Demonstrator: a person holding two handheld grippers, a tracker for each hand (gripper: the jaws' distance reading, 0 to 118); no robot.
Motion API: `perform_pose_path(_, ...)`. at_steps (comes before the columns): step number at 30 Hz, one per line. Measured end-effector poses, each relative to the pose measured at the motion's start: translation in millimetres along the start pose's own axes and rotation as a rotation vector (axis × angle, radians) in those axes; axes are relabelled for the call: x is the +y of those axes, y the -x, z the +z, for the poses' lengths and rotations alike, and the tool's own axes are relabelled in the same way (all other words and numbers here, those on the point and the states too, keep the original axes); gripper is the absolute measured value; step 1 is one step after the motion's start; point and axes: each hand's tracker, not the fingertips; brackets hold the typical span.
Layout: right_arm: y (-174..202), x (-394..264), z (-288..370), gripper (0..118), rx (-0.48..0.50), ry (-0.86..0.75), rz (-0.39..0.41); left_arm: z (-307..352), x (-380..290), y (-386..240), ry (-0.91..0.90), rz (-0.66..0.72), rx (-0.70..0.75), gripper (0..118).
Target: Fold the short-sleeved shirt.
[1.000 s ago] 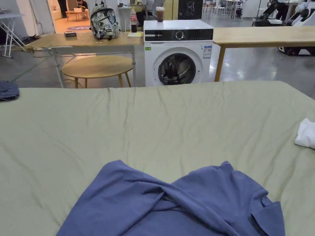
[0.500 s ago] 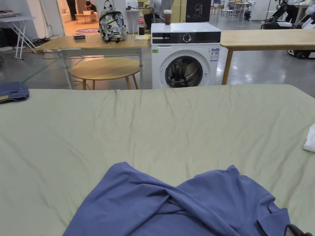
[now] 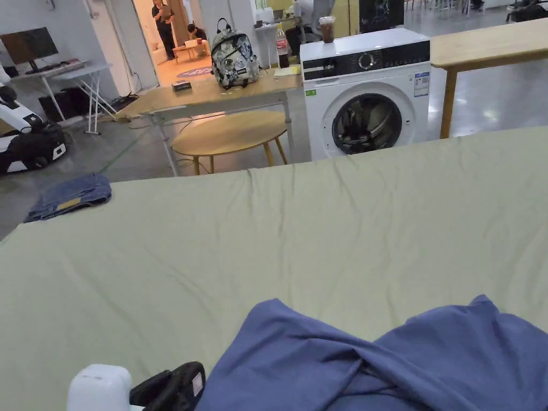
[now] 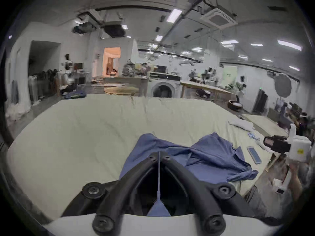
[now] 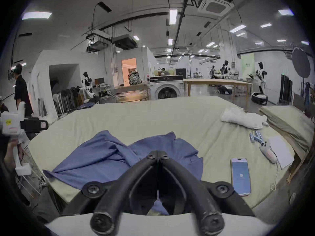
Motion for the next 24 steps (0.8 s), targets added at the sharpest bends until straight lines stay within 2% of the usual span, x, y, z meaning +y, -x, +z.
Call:
perform_pose_path(1, -4.0, -3.0, -1.4, 0, -0.010, 0.009, -0.003, -23.1, 9.3, 6.4, 0.044, 0.020, -0.017, 29)
perform_pose_path(3, -16.7, -12.0, -4.6, 0, -0.032, 0.036, -0.015, -75.2, 26.8, 20.9, 0.130, 0.053, -0.057, 84)
perform_pose_path(5, -29.0, -19.4, -7.0, 0, -0.047, 0.058, -0.048, -133.9, 40.5, 30.7, 0.188, 0.073, -0.071, 89)
perform_pose_path(8, -50.7, -33.1, -11.1, 0, -0.074, 0.100, -0.104, -225.2, 52.4, 41.1, 0.343, -0.011, 0.002, 89)
perform_pose_path(10, -63.5, -40.2, -14.2, 0, -0.090, 0.136, -0.145, -274.2, 53.5, 49.3, 0.419, -0.026, -0.025, 89)
perform_pose_path(11, -69.6, -43.3, -14.4, 0, -0.111, 0.150, -0.152, -300.5, 52.2, 55.6, 0.503, 0.036, -0.085, 89)
perform_pose_path(13, -79.9, -49.0, -13.6, 0, -0.166, 0.172, -0.132, -335.4, 41.9, 64.1, 0.522, 0.074, -0.015, 89)
perform_pose_path(15, -88.6, -53.1, -11.2, 0, -0.201, 0.196, -0.123, -360.7, 32.8, 60.7, 0.591, -0.013, 0.047, 87)
perform_pose_path(16, -93.1, -55.2, -10.6, 0, -0.221, 0.208, -0.123, -365.7, 26.9, 57.8, 0.625, -0.049, 0.088, 81)
perform_pose_path(18, -101.0, -58.0, -9.5, 0, -0.234, 0.225, -0.131, -375.0, 16.7, 55.5, 0.689, -0.034, 0.150, 53)
perform_pose_path(20, -105.0, -60.1, -7.4, 0, -0.246, 0.229, -0.140, -366.2, 14.6, 46.7, 0.630, -0.055, 0.166, 48)
perform_pose_path(24, -114.2, -50.0, -26.2, 0, -0.209, 0.238, -0.188, -362.6, 16.9, 36.8, 0.656, -0.127, 0.168, 10)
